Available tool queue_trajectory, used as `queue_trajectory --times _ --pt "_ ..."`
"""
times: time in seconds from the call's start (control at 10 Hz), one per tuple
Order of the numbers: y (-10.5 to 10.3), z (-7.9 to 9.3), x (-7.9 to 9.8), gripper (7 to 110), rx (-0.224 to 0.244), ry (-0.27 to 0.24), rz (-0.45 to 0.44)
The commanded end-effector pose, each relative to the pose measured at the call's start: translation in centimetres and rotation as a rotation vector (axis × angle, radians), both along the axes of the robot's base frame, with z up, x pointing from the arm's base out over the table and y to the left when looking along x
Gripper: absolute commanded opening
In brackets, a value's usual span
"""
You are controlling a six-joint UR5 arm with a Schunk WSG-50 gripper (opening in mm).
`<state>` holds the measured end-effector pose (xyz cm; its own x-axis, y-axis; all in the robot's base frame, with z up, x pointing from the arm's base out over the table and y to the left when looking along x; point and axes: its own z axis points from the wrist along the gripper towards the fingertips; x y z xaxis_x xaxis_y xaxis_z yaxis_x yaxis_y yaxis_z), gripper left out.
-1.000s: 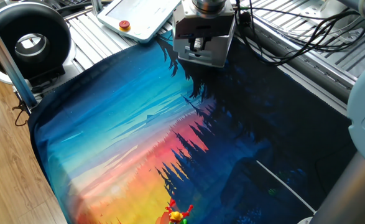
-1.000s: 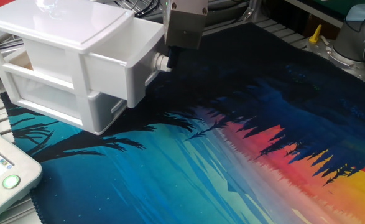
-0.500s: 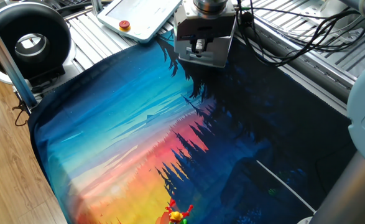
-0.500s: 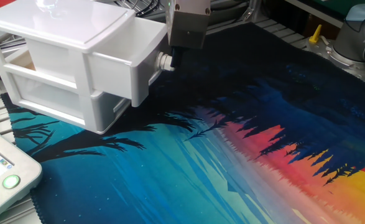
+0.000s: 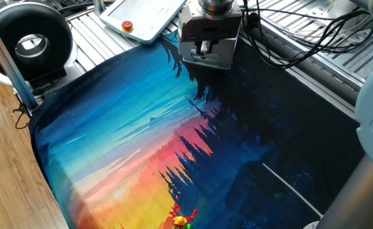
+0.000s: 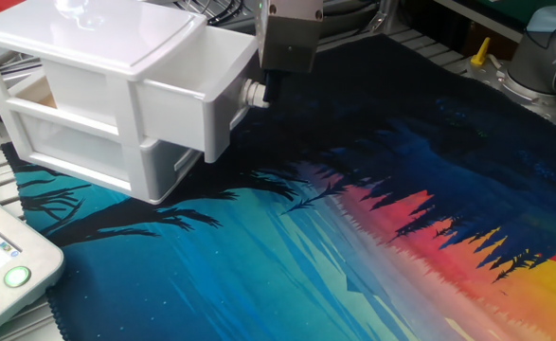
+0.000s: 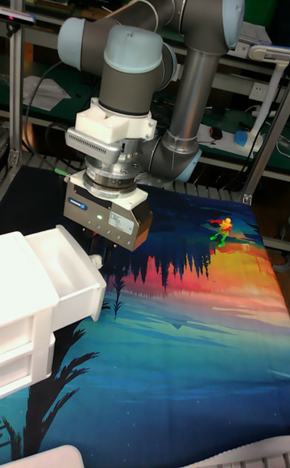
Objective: Grasp the handle and close the drawer
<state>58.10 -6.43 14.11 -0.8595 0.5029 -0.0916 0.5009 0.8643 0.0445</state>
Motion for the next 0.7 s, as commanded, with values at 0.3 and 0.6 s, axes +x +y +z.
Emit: queue_trajectory --times 0.3,0.6 --pt "-0.3 1.7 -0.6 7 -0.028 0.057 0.004" --pt "1.8 1.2 0.6 7 0.005 0.058 -0.022"
